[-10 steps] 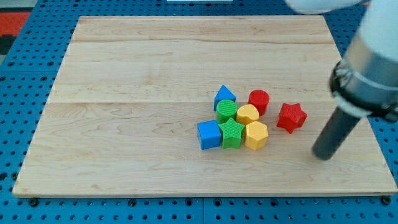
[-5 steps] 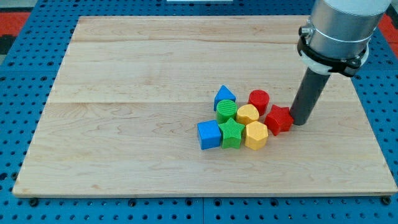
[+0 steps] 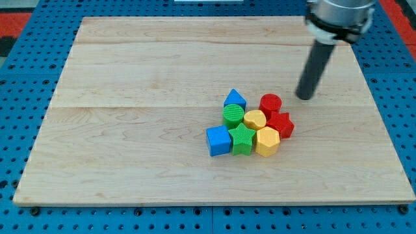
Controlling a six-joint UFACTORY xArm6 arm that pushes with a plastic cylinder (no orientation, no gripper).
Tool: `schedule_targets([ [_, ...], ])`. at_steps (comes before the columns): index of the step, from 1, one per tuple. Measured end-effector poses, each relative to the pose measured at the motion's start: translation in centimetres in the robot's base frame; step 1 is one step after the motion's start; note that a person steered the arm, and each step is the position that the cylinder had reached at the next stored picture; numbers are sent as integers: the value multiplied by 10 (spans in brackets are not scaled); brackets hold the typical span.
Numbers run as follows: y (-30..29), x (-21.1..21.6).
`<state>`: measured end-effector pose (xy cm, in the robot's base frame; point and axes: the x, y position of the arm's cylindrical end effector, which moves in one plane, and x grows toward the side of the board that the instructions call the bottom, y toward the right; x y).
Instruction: Move the red star to the bottom right of the red circle
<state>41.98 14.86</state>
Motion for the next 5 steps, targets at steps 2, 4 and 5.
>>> schedule_targets([
  [2, -14, 3],
  [4, -14, 1],
  [5, -14, 0],
])
